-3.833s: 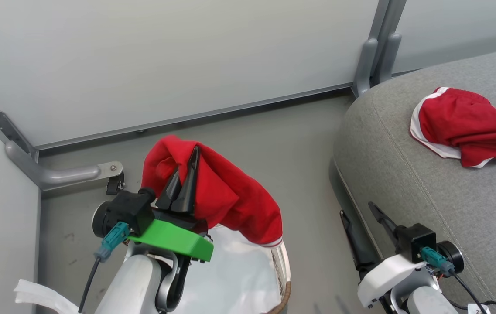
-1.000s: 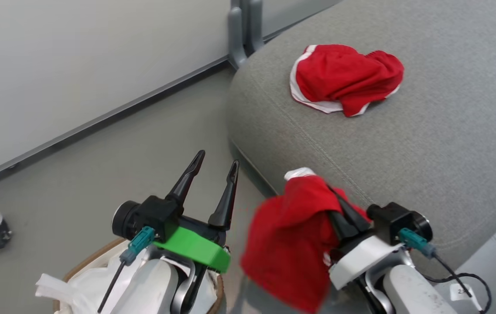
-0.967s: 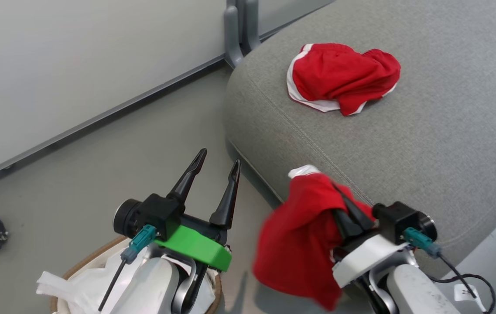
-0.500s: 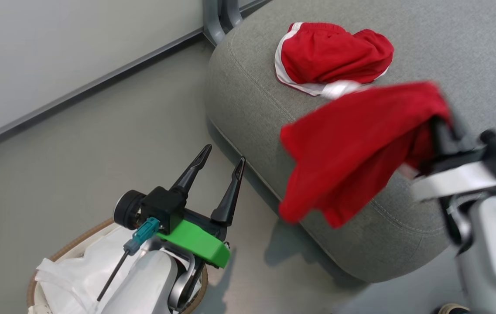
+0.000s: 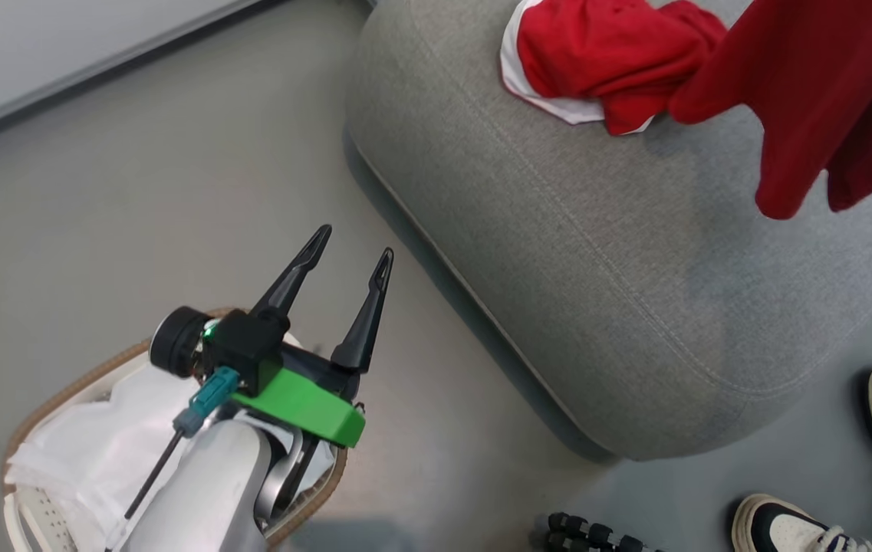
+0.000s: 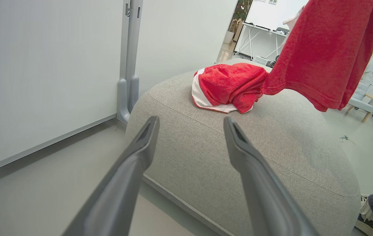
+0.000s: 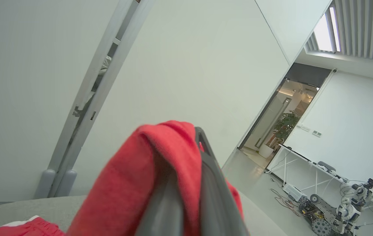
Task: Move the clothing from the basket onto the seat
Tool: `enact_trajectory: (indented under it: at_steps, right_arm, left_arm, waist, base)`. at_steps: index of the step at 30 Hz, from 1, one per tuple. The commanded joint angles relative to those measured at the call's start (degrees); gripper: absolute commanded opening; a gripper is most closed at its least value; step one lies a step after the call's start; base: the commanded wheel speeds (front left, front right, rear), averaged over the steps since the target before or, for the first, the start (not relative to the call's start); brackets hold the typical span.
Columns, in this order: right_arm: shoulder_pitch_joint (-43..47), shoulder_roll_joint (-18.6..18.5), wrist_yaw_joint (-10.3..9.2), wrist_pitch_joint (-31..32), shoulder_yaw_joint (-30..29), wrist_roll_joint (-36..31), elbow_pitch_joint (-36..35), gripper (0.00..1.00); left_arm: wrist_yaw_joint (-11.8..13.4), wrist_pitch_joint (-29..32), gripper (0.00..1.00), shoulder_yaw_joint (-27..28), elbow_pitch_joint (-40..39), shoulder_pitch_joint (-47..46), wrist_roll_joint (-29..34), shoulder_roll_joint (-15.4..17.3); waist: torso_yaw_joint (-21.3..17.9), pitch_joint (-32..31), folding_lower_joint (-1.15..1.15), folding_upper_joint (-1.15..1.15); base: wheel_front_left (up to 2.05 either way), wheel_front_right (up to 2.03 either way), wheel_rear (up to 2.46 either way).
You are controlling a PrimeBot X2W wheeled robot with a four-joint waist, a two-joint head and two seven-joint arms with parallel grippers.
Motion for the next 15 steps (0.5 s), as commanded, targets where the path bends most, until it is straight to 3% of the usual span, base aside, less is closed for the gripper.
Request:
enact_trajectory:
  at_steps: [1, 8, 15]
  right_arm:
    - [-1.75, -0.6, -0.08, -0.08, -1.36, -1.51, 1.88, 0.0]
    - [-9.2, -1.54, -0.08, -0.08, -9.42, -7.52, 9.6, 0.0]
    - [-10.87, 1.86, -0.08, -0.07, -14.66, -12.25, 13.21, 0.0]
  left_arm:
    - [-0.17, -0.03, 1.0, -0.41, -0.43, -1.81, 0.57, 0.63]
    - [-0.17, -0.03, 1.0, -2.27, -1.4, -5.94, 0.48, 2.46]
    - [-0.17, -0.03, 1.0, -2.22, -2.06, -7.82, 0.46, 4.01]
  waist:
    - [2.23, 3.87, 0.0, 0.0]
    - [8.11, 10.2, 0.0, 0.0]
    - [12.12, 14.9, 0.0, 0.0]
  base:
    - [0.0, 0.0, 0.0]
    - [0.0, 0.0, 0.0]
    - [0.0, 0.0, 0.0]
